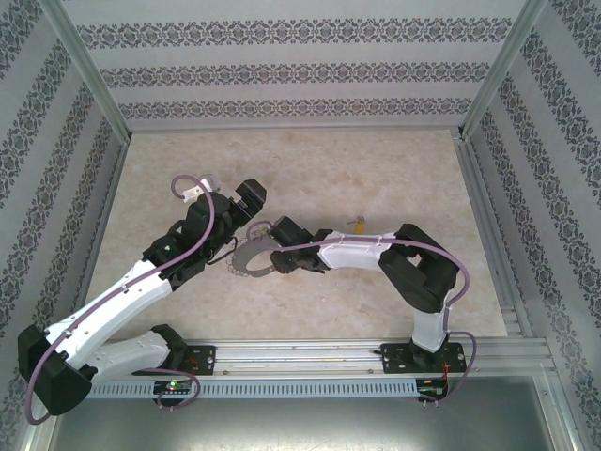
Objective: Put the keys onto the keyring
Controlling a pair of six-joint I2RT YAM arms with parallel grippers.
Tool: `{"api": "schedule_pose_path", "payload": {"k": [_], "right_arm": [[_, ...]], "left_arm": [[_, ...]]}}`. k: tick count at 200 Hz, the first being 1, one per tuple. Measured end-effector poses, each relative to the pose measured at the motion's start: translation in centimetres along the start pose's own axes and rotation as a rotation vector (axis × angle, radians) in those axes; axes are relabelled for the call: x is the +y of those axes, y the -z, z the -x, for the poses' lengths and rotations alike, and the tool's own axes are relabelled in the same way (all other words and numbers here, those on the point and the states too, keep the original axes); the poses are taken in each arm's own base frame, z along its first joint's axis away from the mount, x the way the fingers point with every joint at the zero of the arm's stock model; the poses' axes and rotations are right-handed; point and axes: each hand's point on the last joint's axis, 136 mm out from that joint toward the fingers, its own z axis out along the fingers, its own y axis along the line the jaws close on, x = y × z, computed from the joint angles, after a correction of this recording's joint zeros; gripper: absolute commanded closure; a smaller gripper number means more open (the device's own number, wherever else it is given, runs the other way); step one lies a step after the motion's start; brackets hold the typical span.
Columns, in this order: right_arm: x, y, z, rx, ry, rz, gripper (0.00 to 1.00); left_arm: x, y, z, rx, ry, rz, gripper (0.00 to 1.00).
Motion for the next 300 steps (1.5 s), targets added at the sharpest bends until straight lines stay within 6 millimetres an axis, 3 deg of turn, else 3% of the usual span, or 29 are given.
{"api": "schedule_pose_path", "payload": {"k": [84,165,231,300], "right_arm": [[-2.2,-0.1,0.4,-0.033,0.020,-0.141,0.74],[-2.7,0.0,1.2,-0.069,0.060,-0.175,1.00],[-2.6,0.2,1.4,-0.069,0.076,-0.158,1.00],[-3.4,4.3,3.6,-0.157,-0.039,0.043,1.00]], "left_arm": [[0.4,0.1,0.1,-0.015,-0.017,0.021,0.00],[1.1,0.5,0.4,-0.036,-0.036,0.032,0.00],[2.7,0.1,-0.1,-0.039,-0.066,0.072,0.00],[4.1,0.2,-0.6,-0.051,-0.149,0.065,0.00]]}}
